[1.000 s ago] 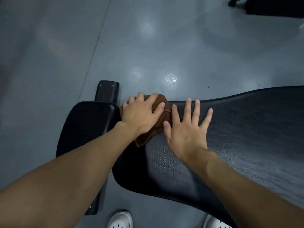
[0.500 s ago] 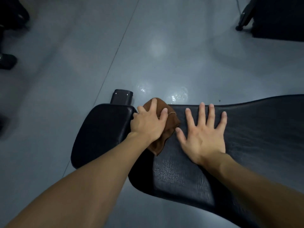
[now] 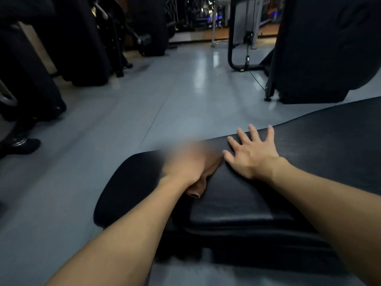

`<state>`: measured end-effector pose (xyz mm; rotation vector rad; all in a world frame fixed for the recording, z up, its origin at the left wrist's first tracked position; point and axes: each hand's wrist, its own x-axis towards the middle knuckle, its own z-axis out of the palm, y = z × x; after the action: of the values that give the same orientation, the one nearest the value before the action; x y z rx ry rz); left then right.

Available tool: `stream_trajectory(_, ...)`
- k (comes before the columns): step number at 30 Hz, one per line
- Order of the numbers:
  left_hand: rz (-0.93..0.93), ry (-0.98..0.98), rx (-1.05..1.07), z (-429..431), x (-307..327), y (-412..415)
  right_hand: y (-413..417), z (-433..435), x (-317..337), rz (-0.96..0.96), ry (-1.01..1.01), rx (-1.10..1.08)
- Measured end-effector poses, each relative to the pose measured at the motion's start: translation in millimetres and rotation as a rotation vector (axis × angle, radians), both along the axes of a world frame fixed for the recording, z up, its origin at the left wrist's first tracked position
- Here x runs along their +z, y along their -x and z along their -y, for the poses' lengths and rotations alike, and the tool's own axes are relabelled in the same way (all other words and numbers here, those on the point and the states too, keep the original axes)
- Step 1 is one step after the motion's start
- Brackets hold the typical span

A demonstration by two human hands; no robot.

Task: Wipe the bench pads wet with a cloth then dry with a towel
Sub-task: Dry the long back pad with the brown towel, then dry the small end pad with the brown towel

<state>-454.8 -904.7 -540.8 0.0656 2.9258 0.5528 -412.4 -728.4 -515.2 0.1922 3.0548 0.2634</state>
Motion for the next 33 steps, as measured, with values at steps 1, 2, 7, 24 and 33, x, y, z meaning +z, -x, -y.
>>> stream_trajectory(1, -0.004, -0.008, 0.007, 8, -1, -15, -7, 7, 0, 0.008, 0.016, 0.001)
stream_trajectory(2, 0.004, -0.009, 0.014, 14, -2, -30, -16, 15, 0, 0.03, 0.061, 0.004)
stream_trajectory(7, 0.056, -0.039, 0.088, 31, -1, -102, -64, 35, -2, 0.11, 0.201, 0.086)
stream_trajectory(24, -0.039, 0.03, 0.115, -7, -7, -8, -52, 21, -11, 0.037, 0.139, 0.181)
stream_trajectory(33, 0.017, 0.001, 0.066, 31, -6, -107, -59, 23, -7, 0.048, 0.217, 0.186)
